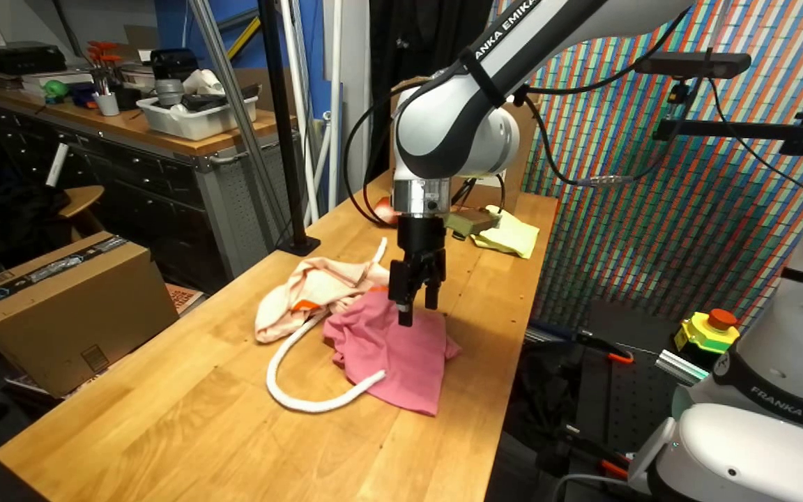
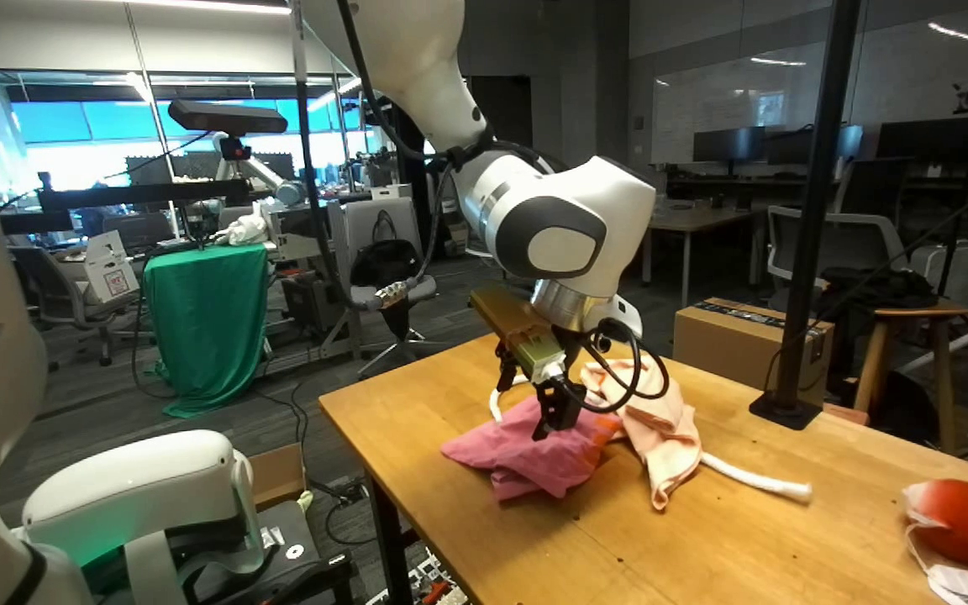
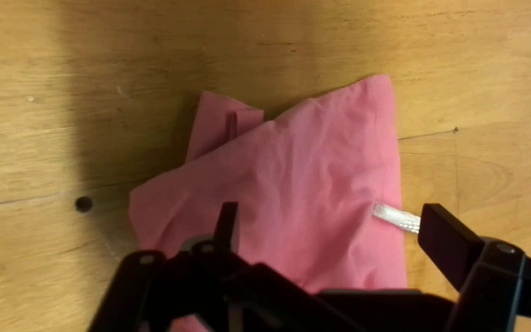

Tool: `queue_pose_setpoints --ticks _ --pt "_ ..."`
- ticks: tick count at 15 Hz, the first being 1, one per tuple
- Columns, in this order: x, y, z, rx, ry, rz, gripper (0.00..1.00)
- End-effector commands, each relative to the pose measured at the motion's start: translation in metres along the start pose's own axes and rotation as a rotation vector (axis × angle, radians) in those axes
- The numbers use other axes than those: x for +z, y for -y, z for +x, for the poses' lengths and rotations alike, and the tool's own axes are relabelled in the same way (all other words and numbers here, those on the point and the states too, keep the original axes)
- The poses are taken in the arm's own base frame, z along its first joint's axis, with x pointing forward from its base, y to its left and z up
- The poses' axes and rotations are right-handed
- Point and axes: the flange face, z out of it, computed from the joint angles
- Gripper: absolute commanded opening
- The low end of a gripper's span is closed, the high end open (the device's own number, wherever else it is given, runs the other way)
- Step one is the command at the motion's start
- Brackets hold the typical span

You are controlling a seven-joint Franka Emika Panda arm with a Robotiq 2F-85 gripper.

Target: Move the radish toy, yellow towel and pink t-shirt to the right, move the peach t-shirt to the left

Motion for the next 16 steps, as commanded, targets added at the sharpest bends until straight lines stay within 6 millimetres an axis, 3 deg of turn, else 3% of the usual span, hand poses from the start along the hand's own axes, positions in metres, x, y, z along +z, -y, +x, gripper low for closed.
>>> queue_pose_setpoints --ticks 1,10,16 --pt "0.007 0.01 0.013 -0.048 0.0 0.008 1.0" --pt "0.021 0.024 0.019 -0.091 -0.026 -0.058 1.0" --pt "0.032 0.028 0.028 -0.12 -0.134 -0.176 1.0"
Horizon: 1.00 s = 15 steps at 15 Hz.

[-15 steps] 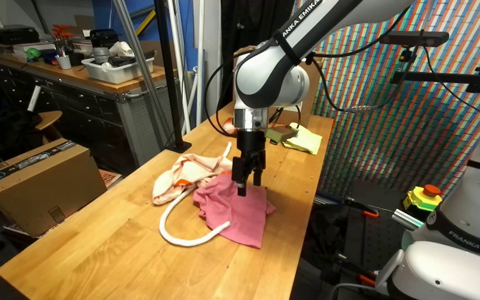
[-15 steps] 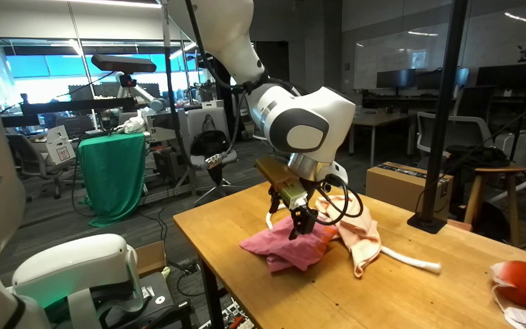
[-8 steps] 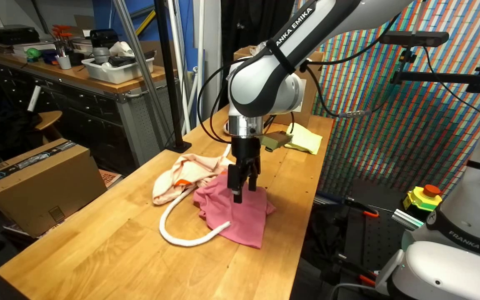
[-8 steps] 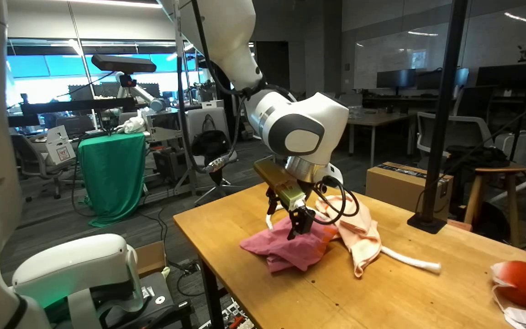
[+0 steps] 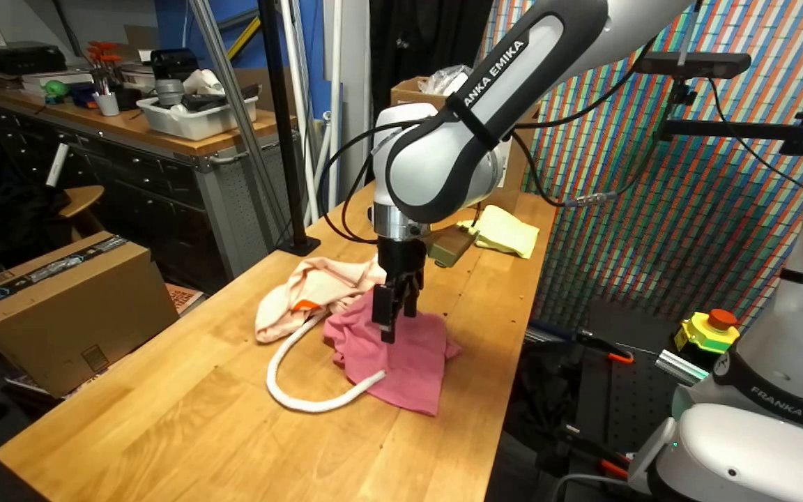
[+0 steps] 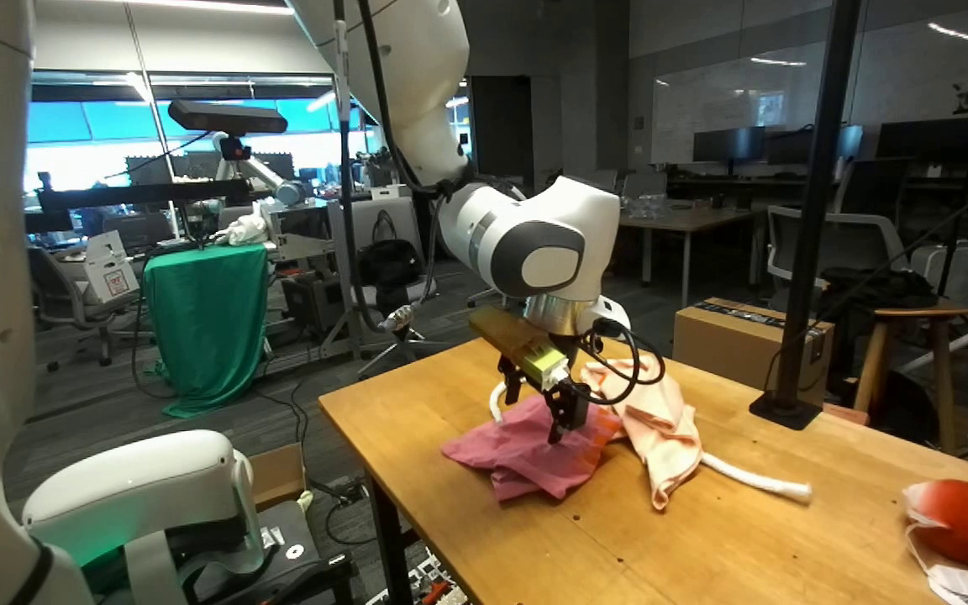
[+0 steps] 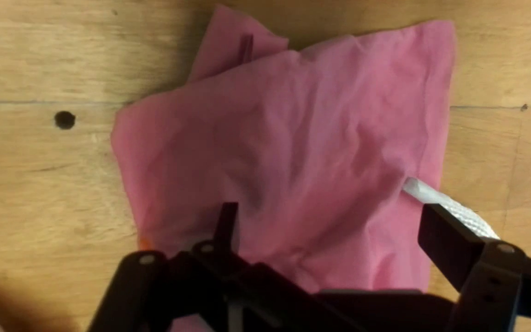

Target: Move the radish toy, yellow towel and pink t-shirt to the right, move the peach t-shirt to the left

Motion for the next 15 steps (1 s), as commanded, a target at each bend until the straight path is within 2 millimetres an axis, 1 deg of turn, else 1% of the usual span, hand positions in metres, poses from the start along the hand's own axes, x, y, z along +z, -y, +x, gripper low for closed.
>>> queue_pose_setpoints --ticks 1,6,12,13,14,15 --pt "0.007 0.006 0.007 -0.004 -0.06 -0.058 1.0" --pt "0.018 0.011 0.008 -0.01 -0.098 -0.12 1.0" --pt "0.028 0.013 0.008 0.0 -0.123 -0.197 1.0" --pt "0.028 0.013 0.007 -0.001 -0.127 -0.207 0.96" --pt "0.028 0.013 0.007 0.002 -0.13 -0.21 0.73" --pt "0.028 0.014 0.007 0.006 -0.134 -0.22 0.71"
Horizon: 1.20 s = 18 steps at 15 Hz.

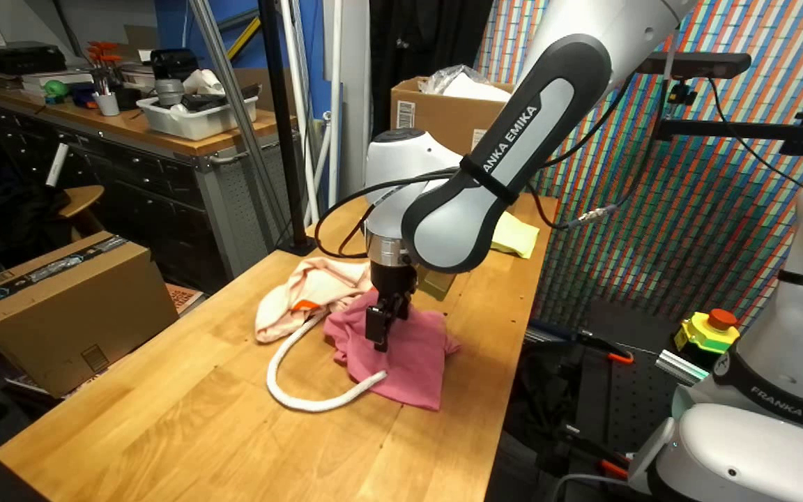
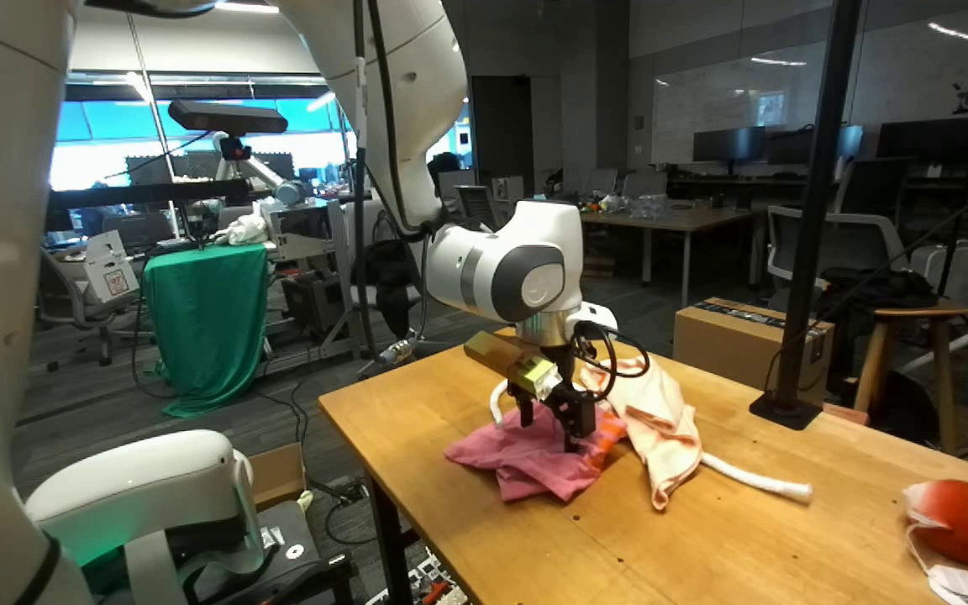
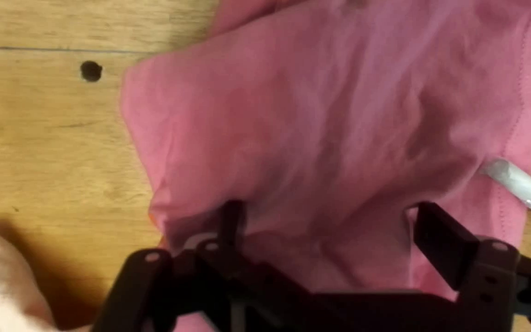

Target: Move the radish toy, yellow towel and pink t-shirt to the right, move the peach t-shirt to the left

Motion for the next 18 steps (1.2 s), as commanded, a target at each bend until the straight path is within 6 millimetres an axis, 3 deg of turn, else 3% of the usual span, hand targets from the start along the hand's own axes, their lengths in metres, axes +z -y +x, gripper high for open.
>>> queue_pose_setpoints --ticks 1,9,13,14,18 --pt "-0.002 0.001 0.0 0.015 -0.038 -0.035 0.7" --pt "-0.015 -0.008 0.003 0.047 -0.086 -0.076 0.09" --pt "-0.02 -0.02 0.005 0.093 -0.105 -0.1 0.01" --pt "-0.022 -0.025 0.005 0.108 -0.108 -0.105 0.06" --pt "-0.034 -0.046 -0.001 0.177 -0.124 -0.123 0.06"
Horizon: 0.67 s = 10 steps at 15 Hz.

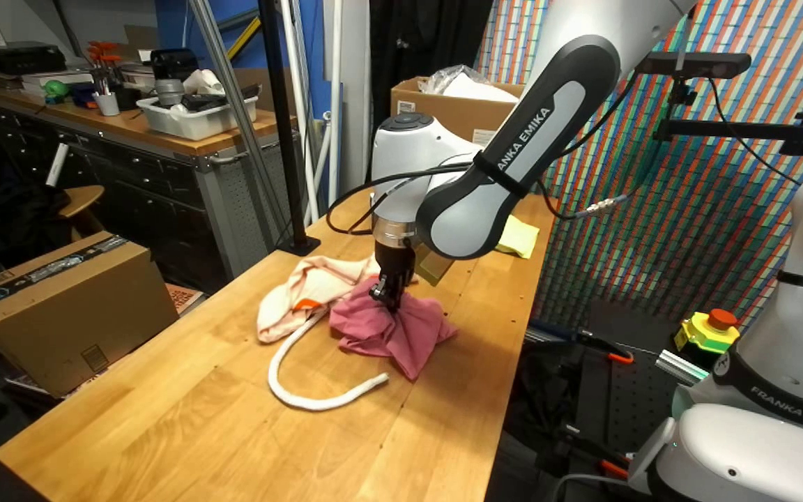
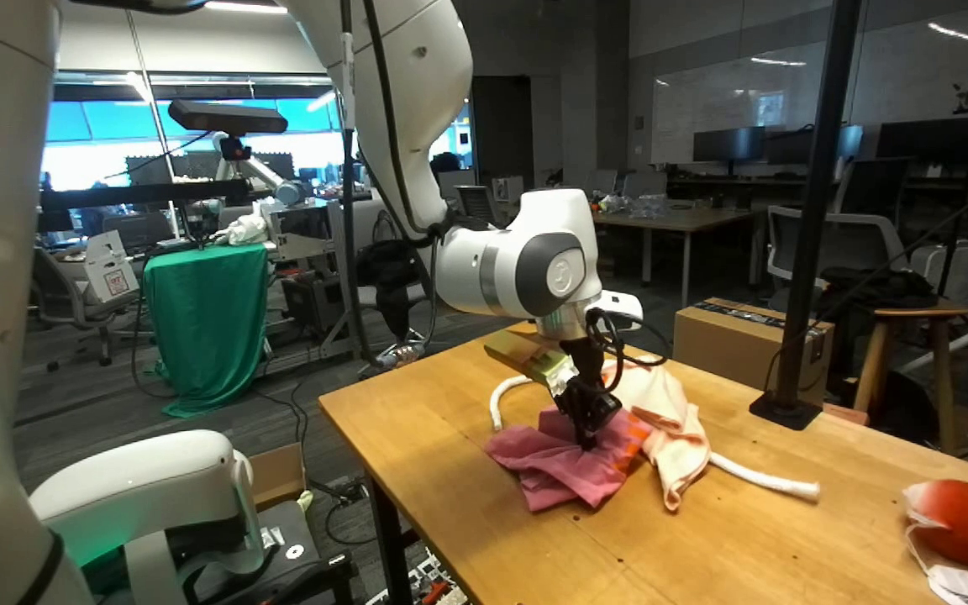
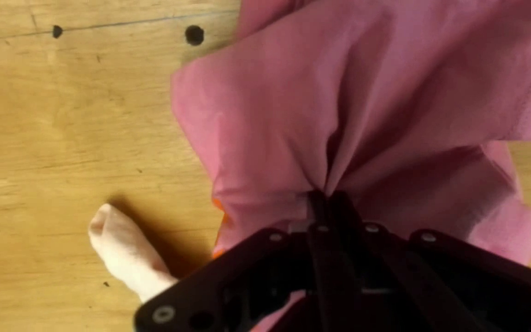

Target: Move the radish toy, yellow towel and pink t-shirt to the right, move the peach t-shirt to the left

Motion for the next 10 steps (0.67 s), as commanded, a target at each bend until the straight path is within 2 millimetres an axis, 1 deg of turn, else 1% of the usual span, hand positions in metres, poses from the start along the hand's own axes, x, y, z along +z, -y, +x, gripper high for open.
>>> queue_pose_setpoints --ticks 1,4,10 --pt "-0.019 -0.021 -0.008 0.067 -0.036 -0.016 0.06" --pt "-0.023 -0.033 -0.018 0.09 -0.009 -0.025 0.06" --pt "-0.026 -0.039 -0.039 0.082 0.081 -0.044 0.06"
